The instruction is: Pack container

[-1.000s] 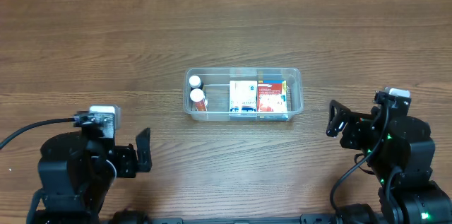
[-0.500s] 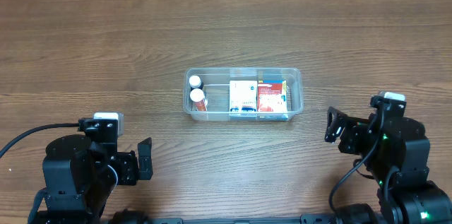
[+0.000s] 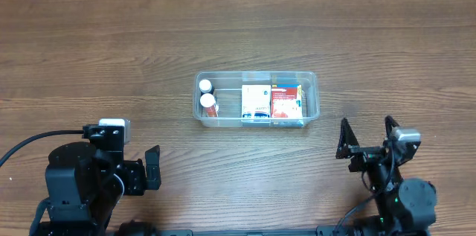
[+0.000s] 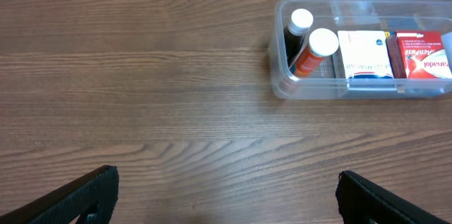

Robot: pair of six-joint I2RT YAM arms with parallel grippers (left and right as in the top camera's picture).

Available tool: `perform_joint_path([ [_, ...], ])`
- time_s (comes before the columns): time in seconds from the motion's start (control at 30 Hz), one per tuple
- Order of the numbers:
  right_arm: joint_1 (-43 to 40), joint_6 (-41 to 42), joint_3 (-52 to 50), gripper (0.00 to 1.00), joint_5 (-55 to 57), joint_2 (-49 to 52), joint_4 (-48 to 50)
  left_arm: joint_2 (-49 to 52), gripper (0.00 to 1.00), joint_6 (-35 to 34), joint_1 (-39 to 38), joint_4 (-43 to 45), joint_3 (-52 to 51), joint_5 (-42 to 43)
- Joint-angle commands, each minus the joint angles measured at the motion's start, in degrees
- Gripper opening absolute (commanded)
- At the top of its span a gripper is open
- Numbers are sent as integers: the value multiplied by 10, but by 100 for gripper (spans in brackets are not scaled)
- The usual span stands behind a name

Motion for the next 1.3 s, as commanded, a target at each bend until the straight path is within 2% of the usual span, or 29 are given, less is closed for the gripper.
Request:
perform_joint_path([
  [0.0, -21, -69, -68, 100, -40, -40, 83, -3, 100, -8, -2, 2, -2, 2],
  [0.23, -64, -124, -177, 100, -73, -56, 221, -3, 100, -8, -2, 2, -2, 2],
  [0.3, -64, -157, -176, 100, -106, -56, 172, -3, 100, -8, -2, 2, -2, 2],
  [1.27, -65, -159, -176, 100, -106, -56, 174, -3, 100, -8, -2, 2, -2, 2],
])
